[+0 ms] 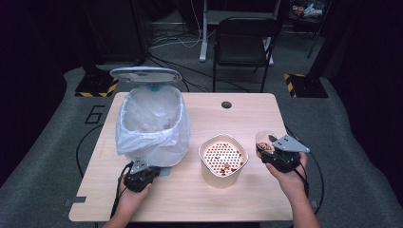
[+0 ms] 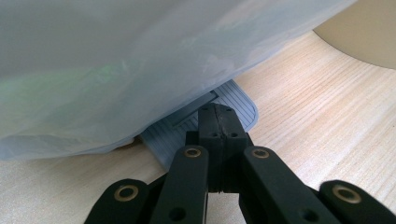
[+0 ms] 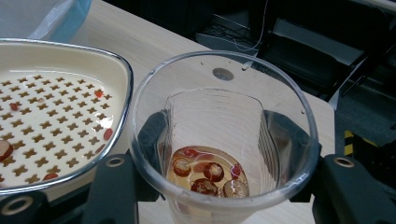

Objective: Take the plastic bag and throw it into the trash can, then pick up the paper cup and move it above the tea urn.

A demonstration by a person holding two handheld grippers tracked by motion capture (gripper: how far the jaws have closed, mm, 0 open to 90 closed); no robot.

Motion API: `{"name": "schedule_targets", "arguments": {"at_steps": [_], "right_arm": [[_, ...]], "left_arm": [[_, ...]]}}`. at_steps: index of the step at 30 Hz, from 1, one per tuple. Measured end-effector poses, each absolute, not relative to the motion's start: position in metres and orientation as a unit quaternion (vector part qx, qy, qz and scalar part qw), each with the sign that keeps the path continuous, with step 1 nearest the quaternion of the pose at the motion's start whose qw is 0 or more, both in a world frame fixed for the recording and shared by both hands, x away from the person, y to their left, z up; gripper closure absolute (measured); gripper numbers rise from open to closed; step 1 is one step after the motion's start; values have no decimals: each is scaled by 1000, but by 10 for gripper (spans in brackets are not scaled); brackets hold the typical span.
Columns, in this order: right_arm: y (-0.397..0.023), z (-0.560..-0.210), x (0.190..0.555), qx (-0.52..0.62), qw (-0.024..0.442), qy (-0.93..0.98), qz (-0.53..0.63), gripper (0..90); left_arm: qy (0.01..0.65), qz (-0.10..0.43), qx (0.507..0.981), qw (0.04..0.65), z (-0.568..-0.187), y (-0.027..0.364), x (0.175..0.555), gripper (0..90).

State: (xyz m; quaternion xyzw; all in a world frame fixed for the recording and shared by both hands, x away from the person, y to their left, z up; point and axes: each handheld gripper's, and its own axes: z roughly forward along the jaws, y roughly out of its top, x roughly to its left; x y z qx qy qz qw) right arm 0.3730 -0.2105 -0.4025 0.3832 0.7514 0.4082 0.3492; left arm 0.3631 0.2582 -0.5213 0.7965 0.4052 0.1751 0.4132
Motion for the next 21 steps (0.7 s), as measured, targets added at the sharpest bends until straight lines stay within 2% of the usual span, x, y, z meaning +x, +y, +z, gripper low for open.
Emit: {"name": "schedule_targets", "arguments": {"at_steps": [11, 21], "right_arm": [[-192, -392, 370, 343, 385, 762, 392, 443], [-178, -384, 368, 317, 399, 769, 386, 443]], "left_arm": [[403, 176, 798, 412, -521, 258, 363, 900], [404, 176, 798, 412, -521, 258, 363, 900]]}}
